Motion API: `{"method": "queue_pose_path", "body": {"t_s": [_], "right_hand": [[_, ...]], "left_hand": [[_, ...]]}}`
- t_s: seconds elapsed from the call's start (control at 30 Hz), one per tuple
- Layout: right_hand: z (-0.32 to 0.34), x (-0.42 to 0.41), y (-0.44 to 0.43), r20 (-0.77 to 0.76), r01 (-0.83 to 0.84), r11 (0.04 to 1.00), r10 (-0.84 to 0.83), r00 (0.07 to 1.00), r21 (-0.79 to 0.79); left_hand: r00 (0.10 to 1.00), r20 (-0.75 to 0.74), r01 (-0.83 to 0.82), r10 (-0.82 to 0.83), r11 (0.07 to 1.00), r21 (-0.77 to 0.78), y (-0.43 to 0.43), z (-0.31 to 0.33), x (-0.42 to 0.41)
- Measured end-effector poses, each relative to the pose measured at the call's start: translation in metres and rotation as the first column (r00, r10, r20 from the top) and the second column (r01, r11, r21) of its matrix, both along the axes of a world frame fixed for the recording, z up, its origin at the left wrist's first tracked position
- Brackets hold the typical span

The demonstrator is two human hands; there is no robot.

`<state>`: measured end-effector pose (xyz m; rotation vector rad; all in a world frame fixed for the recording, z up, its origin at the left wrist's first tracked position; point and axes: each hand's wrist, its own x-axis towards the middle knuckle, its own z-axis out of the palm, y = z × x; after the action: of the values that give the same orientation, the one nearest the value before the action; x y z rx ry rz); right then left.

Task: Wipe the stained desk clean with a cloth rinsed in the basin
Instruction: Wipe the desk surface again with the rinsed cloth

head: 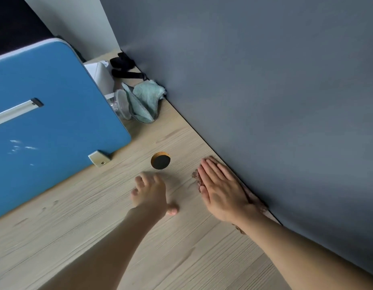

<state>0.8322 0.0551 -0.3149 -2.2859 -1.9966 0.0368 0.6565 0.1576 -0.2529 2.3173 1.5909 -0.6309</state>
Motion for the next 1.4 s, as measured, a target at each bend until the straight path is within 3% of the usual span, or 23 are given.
{"method": "queue_pose_path", "body": {"t_s": [0.1, 0.3, 0.43, 0.53, 0.73, 0.9, 1.03, 1.2, 1.3, 1.4], "right_hand": [[0.001, -0.01, 0.017, -0.031, 0.122, 0.993, -0.121, 0.992, 0.012], [-0.002, -0.007, 0.013, -0.005, -0.089, 0.996, 0.089, 0.996, 0.004], [-0.007, 0.008, 0.047, -0.029, 0.105, 0.993, -0.104, 0.994, 0.047], [-0.006, -0.01, 0.051, -0.041, 0.155, 0.987, -0.153, 0.987, 0.044], [-0.003, 0.004, 0.058, 0.017, -0.091, 0.995, 0.09, 0.996, 0.028], [-0.004, -0.012, 0.078, -0.052, 0.078, 0.995, -0.075, 0.996, 0.058], [-0.007, -0.026, 0.069, -0.06, -0.065, 0.997, 0.066, 0.996, 0.029], [0.001, -0.007, 0.105, -0.077, -0.062, 0.998, 0.064, 0.995, 0.028], [-0.002, 0.005, 0.088, -0.005, -0.19, 0.981, 0.19, 0.982, 0.034], [-0.007, 0.014, 0.096, 0.019, -0.176, 0.984, 0.175, 0.984, 0.021]], "left_hand": [[0.999, 0.049, 0.005, -0.005, 1.0, -0.006, 0.003, 0.004, -0.004], [0.995, 0.103, -0.006, 0.003, 1.0, 0.026, 0.025, 0.011, -0.012], [0.999, 0.04, -0.004, 0.002, 0.998, 0.063, 0.025, 0.001, -0.015], [0.997, 0.072, -0.014, 0.01, 0.998, 0.066, 0.027, -0.005, -0.02], [0.999, 0.039, 0.008, -0.011, 0.998, 0.07, 0.035, -0.004, -0.018], [1.0, 0.012, 0.008, -0.009, 0.997, 0.082, 0.034, -0.003, -0.017], [1.0, -0.029, 0.001, 0.001, 0.997, 0.08, 0.035, -0.004, -0.014], [0.998, -0.062, 0.01, -0.006, 0.997, 0.075, 0.035, -0.003, -0.012], [0.999, -0.043, 0.021, -0.018, 0.997, 0.08, 0.039, -0.004, -0.012], [1.0, 0.009, 0.0, 0.0, 0.998, 0.056, 0.043, -0.007, -0.017]]}}
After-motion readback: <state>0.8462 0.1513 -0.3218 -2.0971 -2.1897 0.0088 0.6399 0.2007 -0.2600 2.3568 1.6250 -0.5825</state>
